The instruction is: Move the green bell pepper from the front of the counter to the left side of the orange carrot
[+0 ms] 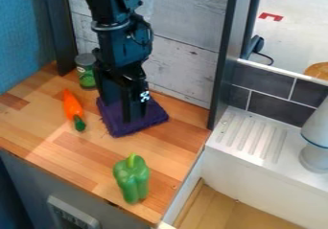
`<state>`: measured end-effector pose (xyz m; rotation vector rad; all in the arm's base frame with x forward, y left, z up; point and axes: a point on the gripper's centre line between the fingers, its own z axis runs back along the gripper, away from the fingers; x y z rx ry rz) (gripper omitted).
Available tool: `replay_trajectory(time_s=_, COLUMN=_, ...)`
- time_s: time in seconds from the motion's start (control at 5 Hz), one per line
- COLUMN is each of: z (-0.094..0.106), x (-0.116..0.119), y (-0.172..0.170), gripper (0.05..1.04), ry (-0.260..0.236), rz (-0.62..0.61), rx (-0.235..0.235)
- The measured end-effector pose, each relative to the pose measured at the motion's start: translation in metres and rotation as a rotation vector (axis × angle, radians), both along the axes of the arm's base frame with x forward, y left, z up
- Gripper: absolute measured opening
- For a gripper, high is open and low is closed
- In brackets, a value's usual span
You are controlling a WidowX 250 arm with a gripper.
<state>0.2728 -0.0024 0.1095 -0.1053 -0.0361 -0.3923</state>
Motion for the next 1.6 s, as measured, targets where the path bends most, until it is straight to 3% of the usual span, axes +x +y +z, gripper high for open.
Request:
replay_trajectory(time_s=0.2, z=-0.008, x=-0.003, y=0.000, gripper=1.001, ry=0.028, rz=0.000, rx=0.000)
replay_trajectory(time_s=0.4, z=-0.018, x=-0.006, y=0.004, gripper=1.001, ry=0.011, rz=0.038, rx=0.031)
replay_trajectory(time_s=0.6, z=-0.019, x=-0.010, y=0.000, gripper=1.001, ry=-0.068, rz=0.053, rx=0.073)
replay_trajectory(time_s=0.8, z=-0.025, x=-0.015, y=-0.004, gripper=1.001, ry=-0.111, rz=0.054, rx=0.105)
replay_trajectory(time_s=1.6, z=-0.045, x=-0.017, y=-0.012, gripper=1.001, ry=-0.096, rz=0.049, rx=0.118)
